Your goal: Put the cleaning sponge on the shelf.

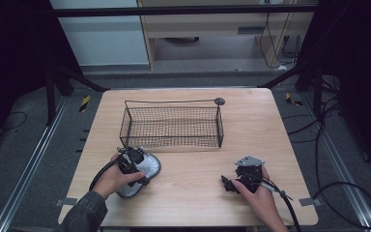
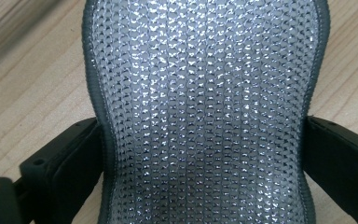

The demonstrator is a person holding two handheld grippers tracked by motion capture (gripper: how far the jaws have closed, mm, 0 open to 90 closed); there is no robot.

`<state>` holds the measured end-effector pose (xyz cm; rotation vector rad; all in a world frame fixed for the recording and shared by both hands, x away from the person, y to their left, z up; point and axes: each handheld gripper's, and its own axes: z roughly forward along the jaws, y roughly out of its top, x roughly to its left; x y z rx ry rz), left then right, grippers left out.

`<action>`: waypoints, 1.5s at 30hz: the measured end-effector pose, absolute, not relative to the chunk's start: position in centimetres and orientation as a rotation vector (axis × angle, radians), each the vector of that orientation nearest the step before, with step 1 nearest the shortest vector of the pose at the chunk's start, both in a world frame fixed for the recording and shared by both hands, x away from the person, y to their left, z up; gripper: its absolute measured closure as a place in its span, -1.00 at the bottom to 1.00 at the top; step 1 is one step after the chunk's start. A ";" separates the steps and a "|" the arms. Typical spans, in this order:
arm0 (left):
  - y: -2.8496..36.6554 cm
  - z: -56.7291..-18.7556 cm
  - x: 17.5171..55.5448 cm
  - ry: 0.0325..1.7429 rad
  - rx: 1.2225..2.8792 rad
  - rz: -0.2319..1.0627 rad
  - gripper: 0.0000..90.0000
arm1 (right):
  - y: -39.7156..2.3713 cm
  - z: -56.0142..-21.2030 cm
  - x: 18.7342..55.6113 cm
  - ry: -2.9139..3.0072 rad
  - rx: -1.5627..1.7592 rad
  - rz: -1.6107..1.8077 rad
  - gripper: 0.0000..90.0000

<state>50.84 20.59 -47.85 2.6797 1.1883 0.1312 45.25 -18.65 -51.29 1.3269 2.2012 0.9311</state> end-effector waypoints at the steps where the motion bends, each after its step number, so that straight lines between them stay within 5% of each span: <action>1: 20.6 -47.8 50.8 1.184 2.682 0.139 -0.95 | -18.7 -51.3 45.2 2.201 1.327 0.931 -0.99; 45: 20.5 -42.3 48.6 0.885 2.701 0.359 -0.76 | -18.6 -51.3 45.3 2.200 1.324 0.934 -0.99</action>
